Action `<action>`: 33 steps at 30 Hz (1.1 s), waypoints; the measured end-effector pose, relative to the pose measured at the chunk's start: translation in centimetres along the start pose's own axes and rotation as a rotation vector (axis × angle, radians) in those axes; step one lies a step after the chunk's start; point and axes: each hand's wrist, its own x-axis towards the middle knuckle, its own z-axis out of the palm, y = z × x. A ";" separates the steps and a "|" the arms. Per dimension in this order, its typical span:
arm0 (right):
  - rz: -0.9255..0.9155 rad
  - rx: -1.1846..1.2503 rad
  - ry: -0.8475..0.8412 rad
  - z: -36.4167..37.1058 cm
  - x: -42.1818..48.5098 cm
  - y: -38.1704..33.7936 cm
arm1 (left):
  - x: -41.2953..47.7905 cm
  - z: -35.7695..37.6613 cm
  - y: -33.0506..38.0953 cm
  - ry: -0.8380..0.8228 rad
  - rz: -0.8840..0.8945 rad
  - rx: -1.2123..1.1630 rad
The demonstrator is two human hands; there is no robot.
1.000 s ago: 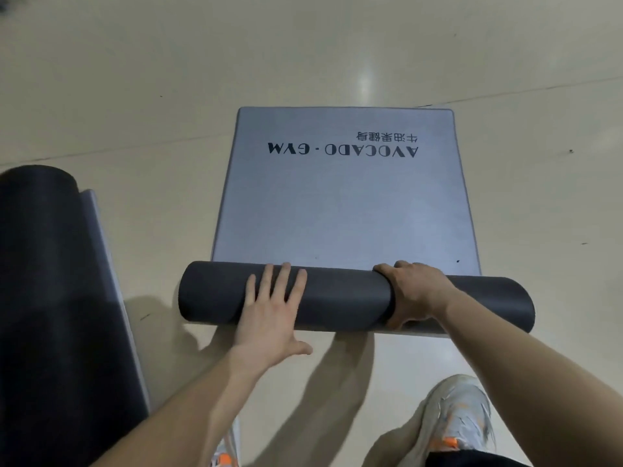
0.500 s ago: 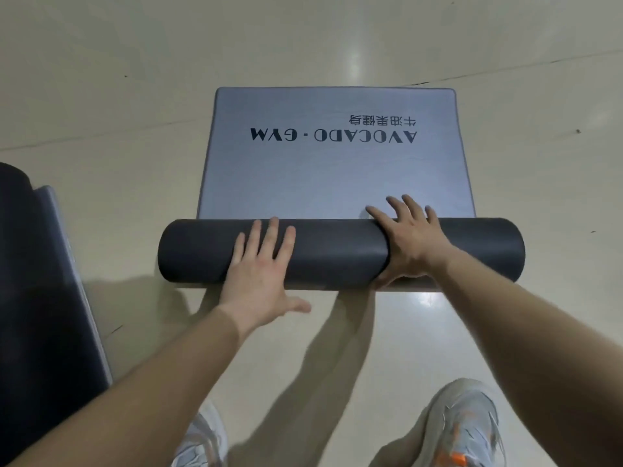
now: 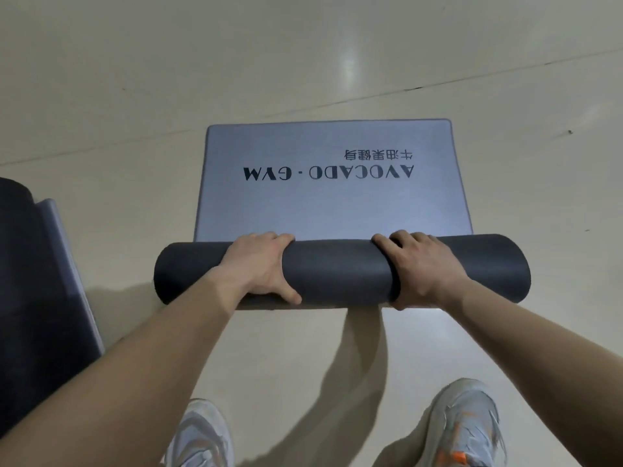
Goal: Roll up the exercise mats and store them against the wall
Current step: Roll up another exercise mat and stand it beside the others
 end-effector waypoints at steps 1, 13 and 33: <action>-0.021 0.009 -0.044 0.3 -1.2 -0.5 | -1.5 1.2 0.2 -0.025 -0.004 -0.007; 0.110 -0.042 0.008 2.6 -4.1 -3.6 | -1.7 0.2 1.2 -0.053 -0.008 -0.186; -0.038 -0.079 0.024 0.0 1.7 -1.5 | 0.7 -1.1 0.5 -0.082 0.005 -0.009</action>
